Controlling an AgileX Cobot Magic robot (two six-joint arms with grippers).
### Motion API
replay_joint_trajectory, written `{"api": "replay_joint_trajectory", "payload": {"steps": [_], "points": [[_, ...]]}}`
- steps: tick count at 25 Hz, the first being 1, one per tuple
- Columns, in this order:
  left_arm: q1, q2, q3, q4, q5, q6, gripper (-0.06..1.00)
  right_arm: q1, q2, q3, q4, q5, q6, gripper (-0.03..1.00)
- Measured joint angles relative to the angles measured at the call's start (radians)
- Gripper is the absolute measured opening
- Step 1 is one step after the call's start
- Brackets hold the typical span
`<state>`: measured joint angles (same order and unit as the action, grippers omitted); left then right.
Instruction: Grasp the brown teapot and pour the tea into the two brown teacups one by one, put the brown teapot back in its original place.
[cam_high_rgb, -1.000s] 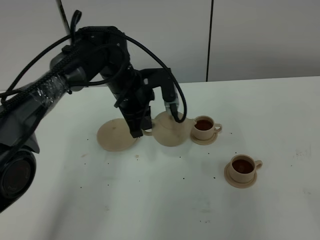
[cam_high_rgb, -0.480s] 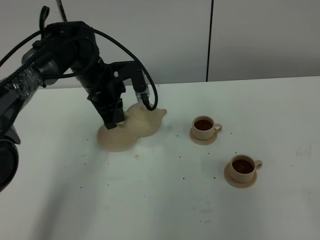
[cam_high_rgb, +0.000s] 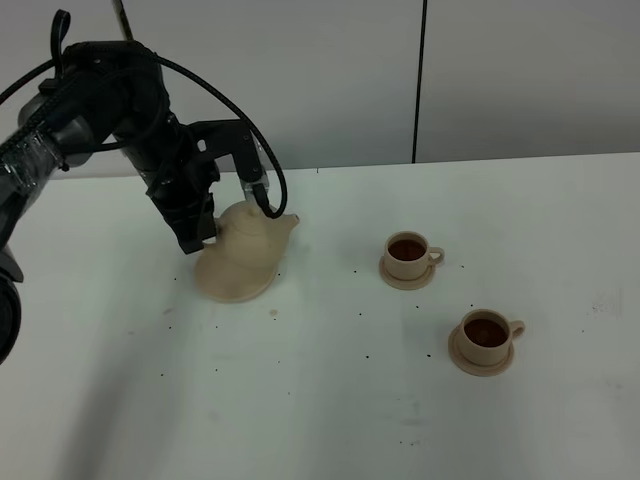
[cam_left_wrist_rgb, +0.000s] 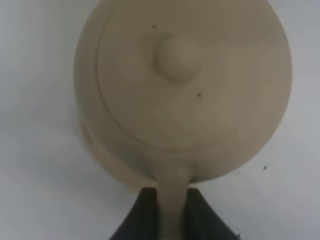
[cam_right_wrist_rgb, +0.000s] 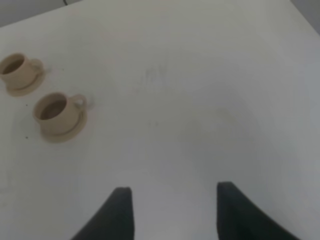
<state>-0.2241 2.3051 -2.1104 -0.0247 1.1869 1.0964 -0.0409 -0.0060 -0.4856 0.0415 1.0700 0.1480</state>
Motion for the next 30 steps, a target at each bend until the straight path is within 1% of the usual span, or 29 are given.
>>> {"api": "replay_joint_trajectory", "payload": {"steps": [5,9,13,18,24,30], "points": [[0.027,0.0,0.002,0.004,0.0,-0.001,0.17,0.0,0.0,0.0,0.0,0.0,0.0,0.38],[0.056,-0.002,0.041,0.002,0.0,-0.001,0.17,0.0,0.0,0.0,0.0,0.0,0.0,0.38],[0.081,-0.002,0.05,0.003,0.0,0.002,0.17,0.0,0.0,0.0,0.0,0.0,0.0,0.38],[0.093,-0.002,0.05,-0.017,0.0,0.023,0.17,0.0,0.0,0.0,0.0,0.0,-0.001,0.38],[0.095,0.016,0.05,-0.019,0.0,0.052,0.17,0.0,0.0,0.0,0.0,0.0,-0.001,0.38],[0.095,0.032,0.05,-0.037,-0.026,0.081,0.17,0.0,0.0,0.0,0.0,0.0,-0.001,0.38]]}}
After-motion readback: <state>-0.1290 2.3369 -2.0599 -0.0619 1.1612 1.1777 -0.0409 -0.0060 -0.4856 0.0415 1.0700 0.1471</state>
